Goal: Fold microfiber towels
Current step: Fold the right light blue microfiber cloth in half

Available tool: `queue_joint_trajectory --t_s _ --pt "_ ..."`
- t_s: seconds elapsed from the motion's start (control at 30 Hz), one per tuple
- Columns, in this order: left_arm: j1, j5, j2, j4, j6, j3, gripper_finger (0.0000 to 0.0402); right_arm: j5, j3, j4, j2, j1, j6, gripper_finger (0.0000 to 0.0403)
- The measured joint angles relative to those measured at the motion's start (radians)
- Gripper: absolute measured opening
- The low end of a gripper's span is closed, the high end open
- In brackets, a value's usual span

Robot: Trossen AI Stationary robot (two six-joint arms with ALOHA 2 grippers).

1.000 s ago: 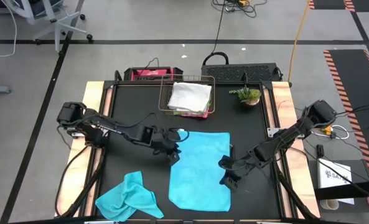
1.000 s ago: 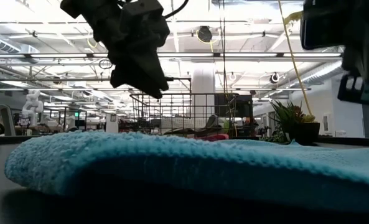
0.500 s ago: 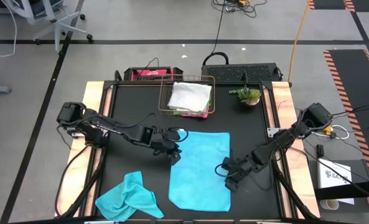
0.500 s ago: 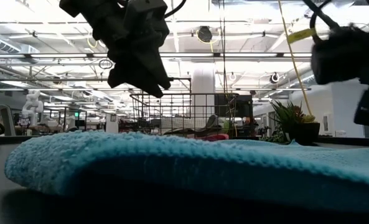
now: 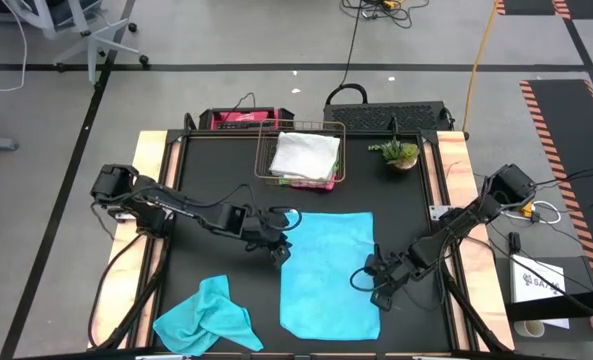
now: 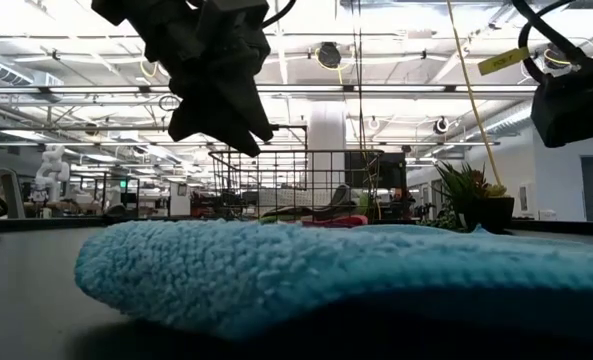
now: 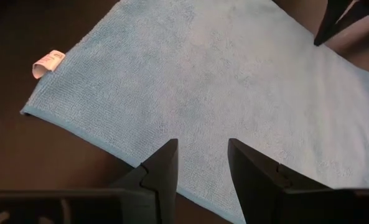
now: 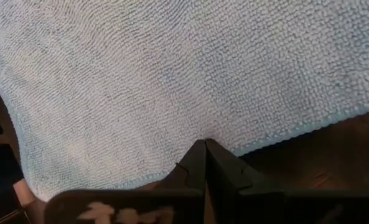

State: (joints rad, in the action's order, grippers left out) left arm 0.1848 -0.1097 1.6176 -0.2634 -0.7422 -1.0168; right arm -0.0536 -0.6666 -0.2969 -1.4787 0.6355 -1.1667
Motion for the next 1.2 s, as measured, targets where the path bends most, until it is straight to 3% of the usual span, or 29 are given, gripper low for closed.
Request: queue_joint_trajectory --t_s 0.17,0.47,0.6,0.9,1.2 --pt "0.012 -0.010 0.000 0.000 0.010 0.000 0.0143 0.035 0.006 0.149 0.059 -0.022 0.002 0.0000" --pt "0.024 -0.123 0.110 0.022 0.004 -0.001 0.0143 0.501 0.004 0.142 0.177 -0.101 0.134 0.0000" --pt "0.014 -0.127 0.183 0.078 -0.042 0.000 0.0143 0.614 0.004 0.083 0.189 -0.164 0.134 0.0000" --pt "-0.006 -0.135 0.216 0.134 -0.022 0.000 0.0143 0.567 0.004 -0.225 0.182 -0.316 0.040 0.0000" --pt "-0.036 -0.137 0.216 0.134 -0.012 0.000 0.0143 0.491 0.009 -0.214 0.172 -0.402 0.022 0.0000"
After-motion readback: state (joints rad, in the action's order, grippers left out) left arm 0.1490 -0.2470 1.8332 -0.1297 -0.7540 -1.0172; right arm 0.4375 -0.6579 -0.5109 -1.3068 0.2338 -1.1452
